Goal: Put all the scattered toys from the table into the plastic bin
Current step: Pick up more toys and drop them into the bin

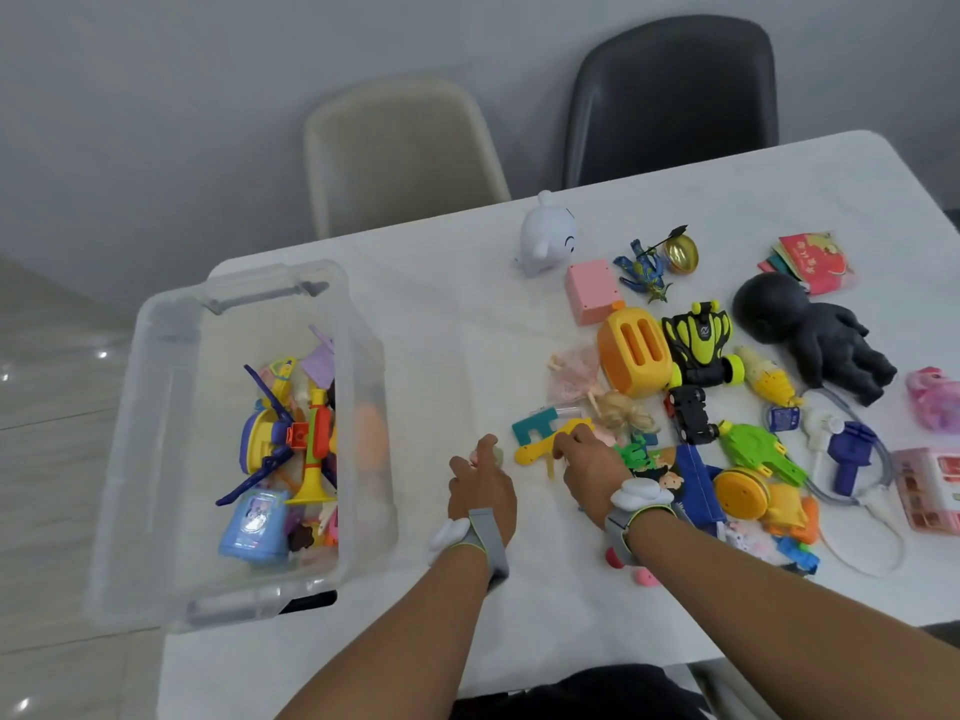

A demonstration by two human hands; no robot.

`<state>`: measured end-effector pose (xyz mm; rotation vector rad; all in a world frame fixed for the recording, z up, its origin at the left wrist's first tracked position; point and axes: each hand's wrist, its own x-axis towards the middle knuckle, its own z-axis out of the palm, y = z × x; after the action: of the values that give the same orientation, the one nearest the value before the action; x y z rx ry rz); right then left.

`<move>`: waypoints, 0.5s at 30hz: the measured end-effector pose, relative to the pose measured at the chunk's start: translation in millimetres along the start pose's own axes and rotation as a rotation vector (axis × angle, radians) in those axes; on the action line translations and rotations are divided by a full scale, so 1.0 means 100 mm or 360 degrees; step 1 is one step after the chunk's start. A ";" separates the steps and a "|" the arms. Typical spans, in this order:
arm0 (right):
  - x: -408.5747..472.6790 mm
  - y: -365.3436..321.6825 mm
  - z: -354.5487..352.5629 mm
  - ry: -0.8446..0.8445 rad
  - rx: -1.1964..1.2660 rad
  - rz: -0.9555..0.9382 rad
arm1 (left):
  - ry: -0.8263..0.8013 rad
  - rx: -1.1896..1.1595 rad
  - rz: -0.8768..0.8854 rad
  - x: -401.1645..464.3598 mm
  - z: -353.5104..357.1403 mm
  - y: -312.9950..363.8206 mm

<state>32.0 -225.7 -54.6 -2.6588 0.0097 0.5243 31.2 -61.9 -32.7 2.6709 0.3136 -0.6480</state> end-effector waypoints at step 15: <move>-0.07 -0.17 0.19 0.0091 0.1382 0.0880 | 0.0133 -0.0227 0.0149 0.00 -0.30 -0.08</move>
<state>19.6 -203.3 -61.1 -1.7853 0.8121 0.4609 40.7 -42.1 -10.4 2.5625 0.2458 -0.4685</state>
